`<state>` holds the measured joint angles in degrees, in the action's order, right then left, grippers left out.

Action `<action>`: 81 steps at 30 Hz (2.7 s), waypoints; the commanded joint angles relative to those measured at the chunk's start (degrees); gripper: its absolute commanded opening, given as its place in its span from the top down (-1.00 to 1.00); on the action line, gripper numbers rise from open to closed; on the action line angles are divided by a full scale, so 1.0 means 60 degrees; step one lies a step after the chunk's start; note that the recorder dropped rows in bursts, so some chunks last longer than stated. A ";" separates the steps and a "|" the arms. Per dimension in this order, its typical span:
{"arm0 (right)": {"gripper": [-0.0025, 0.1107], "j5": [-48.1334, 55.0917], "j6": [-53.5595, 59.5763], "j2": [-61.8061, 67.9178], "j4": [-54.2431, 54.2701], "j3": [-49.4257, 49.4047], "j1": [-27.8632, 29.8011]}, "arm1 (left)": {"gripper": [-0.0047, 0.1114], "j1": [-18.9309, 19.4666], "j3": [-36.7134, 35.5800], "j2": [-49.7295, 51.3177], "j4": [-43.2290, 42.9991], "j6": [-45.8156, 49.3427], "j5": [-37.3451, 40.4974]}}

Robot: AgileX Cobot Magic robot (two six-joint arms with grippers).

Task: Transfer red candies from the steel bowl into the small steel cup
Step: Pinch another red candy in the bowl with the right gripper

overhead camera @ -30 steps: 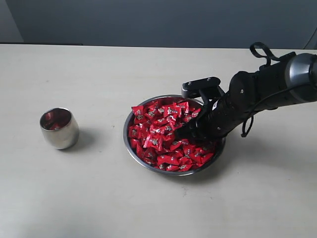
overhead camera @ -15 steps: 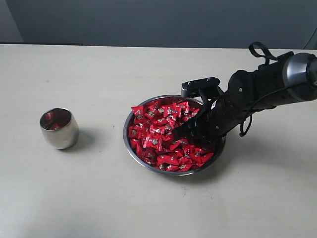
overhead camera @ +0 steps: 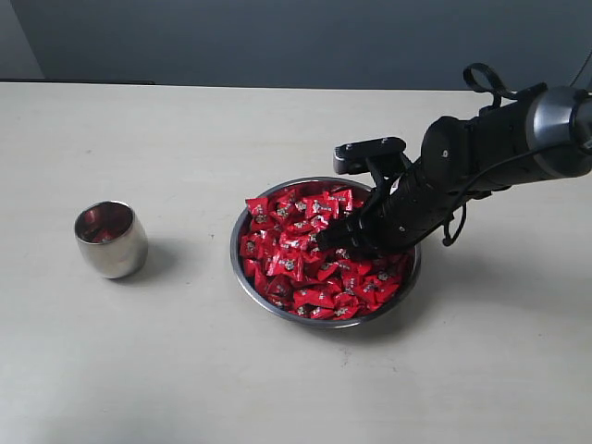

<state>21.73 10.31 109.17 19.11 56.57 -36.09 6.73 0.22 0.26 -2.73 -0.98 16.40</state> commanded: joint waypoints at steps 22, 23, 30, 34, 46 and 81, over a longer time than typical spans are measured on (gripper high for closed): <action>0.59 0.0086 0.0031 -0.0137 0.0056 0.0034 0.0003 | 0.91 0.0005 -0.0036 -0.0043 0.0022 -0.0024 -0.0015; 0.59 0.0067 0.0031 -0.0158 0.0056 0.0034 0.0003 | 0.91 0.0005 -0.0036 -0.0043 0.0022 -0.0024 -0.0015; 0.59 0.0051 0.0016 -0.0456 0.0072 0.0050 0.0003 | 0.91 0.0005 -0.0036 -0.0043 0.0022 -0.0024 -0.0015; 0.59 0.0114 0.0016 -0.0501 0.0072 0.0071 0.0003 | 0.91 0.0005 -0.0036 -0.0043 0.0022 -0.0024 -0.0015; 0.59 0.0424 0.0016 -0.0437 -0.0136 0.0071 0.0003 | 0.91 0.0005 -0.0036 -0.0043 0.0022 -0.0024 -0.0015; 0.97 0.0332 0.0034 -0.0749 -0.0279 0.0209 0.0003 | 0.91 0.0005 -0.0036 -0.0043 0.0022 -0.0024 -0.0015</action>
<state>24.13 10.31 105.98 18.63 56.95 -36.09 6.73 0.22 0.26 -2.73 -0.98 16.40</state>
